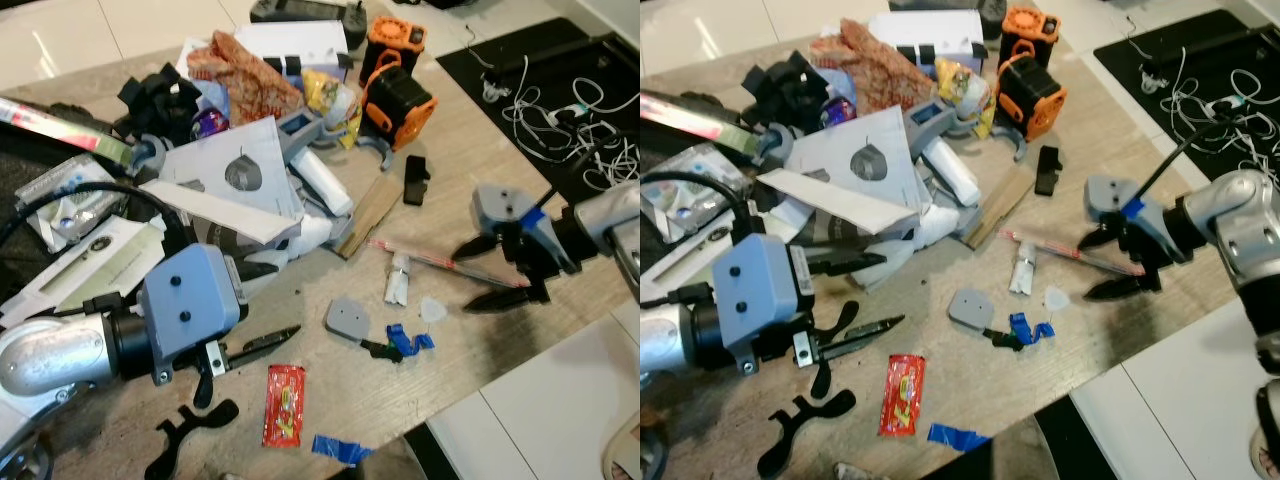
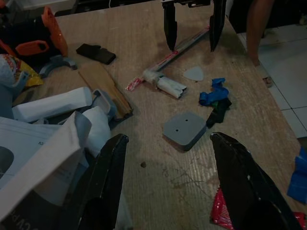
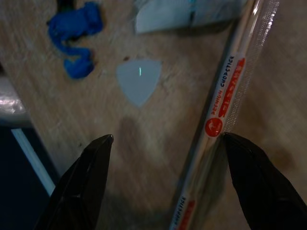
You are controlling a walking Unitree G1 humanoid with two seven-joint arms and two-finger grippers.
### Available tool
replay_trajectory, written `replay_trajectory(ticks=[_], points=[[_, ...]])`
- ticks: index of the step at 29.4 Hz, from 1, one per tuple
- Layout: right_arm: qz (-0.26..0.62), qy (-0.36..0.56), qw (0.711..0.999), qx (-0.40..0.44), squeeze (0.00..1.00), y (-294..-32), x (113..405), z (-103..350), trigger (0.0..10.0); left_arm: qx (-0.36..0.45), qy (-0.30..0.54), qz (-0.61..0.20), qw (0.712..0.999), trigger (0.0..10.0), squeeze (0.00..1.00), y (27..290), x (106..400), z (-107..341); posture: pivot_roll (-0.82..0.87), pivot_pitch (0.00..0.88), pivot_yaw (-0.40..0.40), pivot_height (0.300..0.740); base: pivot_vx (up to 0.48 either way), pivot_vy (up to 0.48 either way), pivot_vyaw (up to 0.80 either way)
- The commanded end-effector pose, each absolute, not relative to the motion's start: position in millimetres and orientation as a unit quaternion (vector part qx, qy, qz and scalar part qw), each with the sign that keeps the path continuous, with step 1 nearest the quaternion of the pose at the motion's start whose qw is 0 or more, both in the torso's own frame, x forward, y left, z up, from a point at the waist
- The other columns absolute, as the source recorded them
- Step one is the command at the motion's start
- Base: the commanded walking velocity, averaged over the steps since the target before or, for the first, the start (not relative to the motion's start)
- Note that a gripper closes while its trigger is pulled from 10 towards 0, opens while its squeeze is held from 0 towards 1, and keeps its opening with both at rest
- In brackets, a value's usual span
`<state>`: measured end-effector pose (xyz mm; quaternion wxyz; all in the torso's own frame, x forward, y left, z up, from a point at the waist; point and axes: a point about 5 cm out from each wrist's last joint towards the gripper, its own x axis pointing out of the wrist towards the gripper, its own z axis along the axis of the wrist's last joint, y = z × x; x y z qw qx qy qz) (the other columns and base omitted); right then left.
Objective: Picking trash to rubbish bin
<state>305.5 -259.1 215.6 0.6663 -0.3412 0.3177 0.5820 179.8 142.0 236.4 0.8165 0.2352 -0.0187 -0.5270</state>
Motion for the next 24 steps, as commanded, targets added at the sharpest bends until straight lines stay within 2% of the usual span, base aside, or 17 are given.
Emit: replay_trajectory(ticks=[1, 5, 12, 15, 17, 21, 22, 23, 24], points=[[0.581, 0.352, 0.646, -0.348, 0.0, -264, 301, 203, 10.0, 0.229, -0.019, -0.537, 0.812, 10.0, 0.0, 138, 176, 235, -0.1, 0.278, -0.017, 0.74, 0.0, 0.0, 0.0], [0.534, 0.379, 0.628, -0.422, 0.0, -274, 305, 193, 10.0, 0.229, -0.021, -0.538, 0.811, 10.0, 0.0, 138, 177, 235, -0.1, 0.274, -0.015, 0.74, 0.0, 0.0, 0.0], [0.504, 0.401, 0.622, -0.445, 0.0, -277, 304, 188, 10.0, 0.228, -0.023, -0.54, 0.81, 10.0, 0.0, 137, 176, 235, -0.1, 0.267, -0.015, 0.74, 0.0, 0.0, 0.0], [0.493, 0.405, 0.627, -0.447, 0.0, -277, 304, 187, 10.0, 0.227, -0.024, -0.541, 0.809, 10.0, 0.0, 137, 176, 235, -0.1, 0.265, -0.016, 0.74, 0.0, 0.0, 0.0], [0.468, 0.411, 0.656, -0.426, 0.0, -276, 308, 183, 10.0, 0.227, -0.026, -0.543, 0.808, 10.0, 0.0, 136, 176, 235, -0.1, 0.261, -0.016, 0.74, 0.0, 0.0, 0.0], [0.448, 0.418, 0.675, -0.411, 0.0, -277, 310, 181, 10.0, 0.227, -0.027, -0.544, 0.807, 10.0, 0.0, 136, 176, 235, -0.1, 0.26, -0.016, 0.74, 0.0, 0.0, 0.0], [0.444, 0.422, 0.678, -0.407, 0.0, -278, 310, 181, 1.6, 0.227, -0.027, -0.545, 0.807, 10.0, 0.0, 136, 176, 235, -0.1, 0.259, -0.016, 0.74, 0.0, 0.0, 0.0], [0.444, 0.422, 0.678, -0.407, 0.0, -278, 310, 181, 1.6, 0.227, -0.027, -0.545, 0.807, 10.0, 0.0, 136, 176, 235, -0.1, 0.259, -0.016, 0.74, 0.0, 0.0, 0.0], [0.443, 0.426, 0.68, -0.4, 0.0, -279, 310, 180, 0.0, 0.226, -0.027, -0.545, 0.807, 10.0, 0.0, 136, 176, 235, -0.1, 0.261, -0.018, 0.74, 0.0, 0.0, 0.0]])
